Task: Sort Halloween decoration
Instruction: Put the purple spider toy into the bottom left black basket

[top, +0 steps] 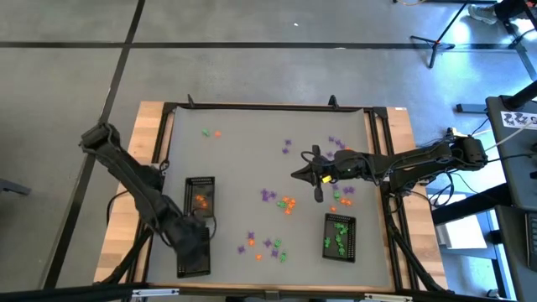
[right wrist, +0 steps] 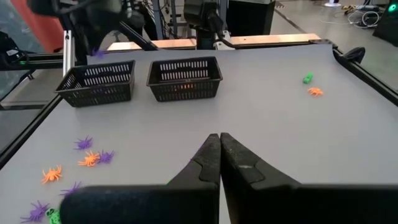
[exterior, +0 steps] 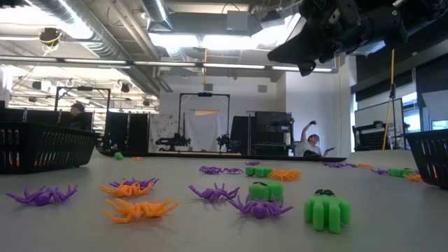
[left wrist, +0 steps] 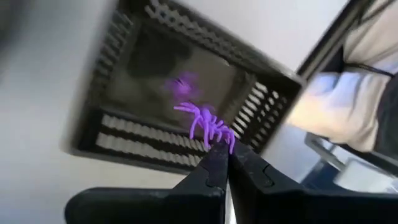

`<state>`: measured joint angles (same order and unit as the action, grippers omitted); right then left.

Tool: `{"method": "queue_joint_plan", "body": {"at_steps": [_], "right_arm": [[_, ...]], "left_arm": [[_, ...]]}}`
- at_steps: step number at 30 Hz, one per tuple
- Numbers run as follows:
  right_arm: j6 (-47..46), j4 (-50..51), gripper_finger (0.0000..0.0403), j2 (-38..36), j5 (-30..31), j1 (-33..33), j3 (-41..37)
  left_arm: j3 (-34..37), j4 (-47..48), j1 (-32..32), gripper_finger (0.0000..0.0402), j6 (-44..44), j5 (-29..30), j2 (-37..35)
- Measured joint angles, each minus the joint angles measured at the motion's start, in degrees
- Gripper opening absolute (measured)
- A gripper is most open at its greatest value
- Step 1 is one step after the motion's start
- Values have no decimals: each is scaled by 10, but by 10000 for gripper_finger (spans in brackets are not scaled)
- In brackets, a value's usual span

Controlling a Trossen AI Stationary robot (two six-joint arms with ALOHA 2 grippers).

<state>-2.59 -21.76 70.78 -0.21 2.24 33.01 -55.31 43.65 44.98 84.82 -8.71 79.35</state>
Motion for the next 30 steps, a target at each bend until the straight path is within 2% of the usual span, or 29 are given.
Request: {"method": "queue_joint_plan", "body": {"at_steps": [6, 11, 17, 21, 28, 30], "right_arm": [[0, -11, 5, 0, 0, 0, 0], [-1, -9, 5, 0, -4, 0, 0], [-2, -7, 5, 0, -5, 0, 0], [-1, -8, 5, 0, -5, 0, 0], [-1, -8, 5, 0, -4, 0, 0], [-1, -8, 5, 0, -4, 0, 0]], "left_arm": [[0, -63, 16, 7, 34, 7, 33], [0, -68, 16, 46, 28, 7, 36], [0, -68, -4, 89, -18, -9, 34], [0, -80, -40, 92, -79, 15, 25], [-1, -150, -119, 88, -260, 122, 14], [-1, -174, -144, 88, -315, 122, 28]]}}
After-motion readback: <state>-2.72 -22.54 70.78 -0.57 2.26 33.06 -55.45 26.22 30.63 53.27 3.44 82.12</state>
